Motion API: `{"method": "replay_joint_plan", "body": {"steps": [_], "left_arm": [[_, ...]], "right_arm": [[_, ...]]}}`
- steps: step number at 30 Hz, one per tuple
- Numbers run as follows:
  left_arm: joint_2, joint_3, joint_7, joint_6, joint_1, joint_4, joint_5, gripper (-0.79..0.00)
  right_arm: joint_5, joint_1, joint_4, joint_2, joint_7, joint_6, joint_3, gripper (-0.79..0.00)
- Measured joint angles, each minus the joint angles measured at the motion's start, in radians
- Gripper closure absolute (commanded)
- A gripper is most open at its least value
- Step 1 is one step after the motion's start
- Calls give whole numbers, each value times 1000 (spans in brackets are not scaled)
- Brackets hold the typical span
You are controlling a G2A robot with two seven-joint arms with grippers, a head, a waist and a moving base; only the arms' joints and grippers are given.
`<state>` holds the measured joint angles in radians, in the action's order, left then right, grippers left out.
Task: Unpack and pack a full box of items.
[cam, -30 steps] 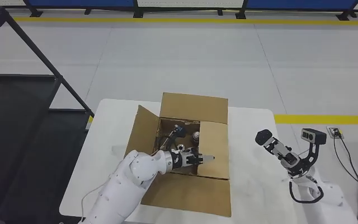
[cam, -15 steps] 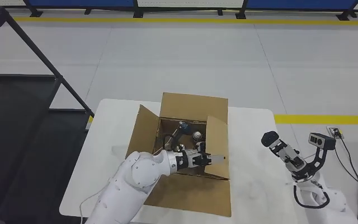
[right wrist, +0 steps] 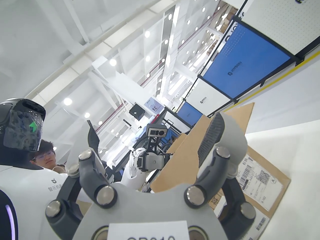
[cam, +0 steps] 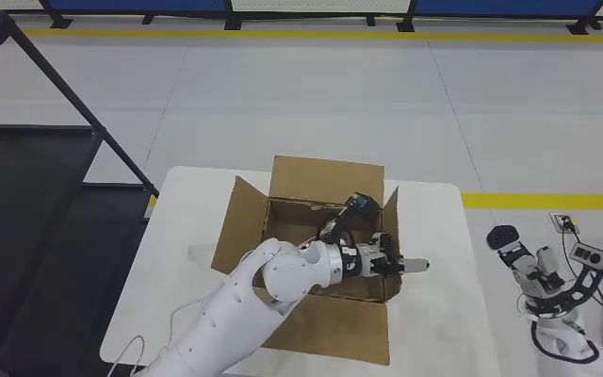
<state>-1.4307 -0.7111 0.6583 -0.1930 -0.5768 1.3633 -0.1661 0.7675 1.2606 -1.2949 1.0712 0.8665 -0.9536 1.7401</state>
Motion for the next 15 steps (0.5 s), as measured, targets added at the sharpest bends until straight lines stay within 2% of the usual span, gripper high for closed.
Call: {"method": "replay_joint_plan", "body": {"steps": [8,15], "left_arm": [[-97,146,7,-9,150,-185,45,-785],[-169,224,-16,-23,196,-314,57,-785]], "right_arm": [[126,19,67,-17,25,25,28,-785],[178,5,102,-27,60,60,44,-785]]}}
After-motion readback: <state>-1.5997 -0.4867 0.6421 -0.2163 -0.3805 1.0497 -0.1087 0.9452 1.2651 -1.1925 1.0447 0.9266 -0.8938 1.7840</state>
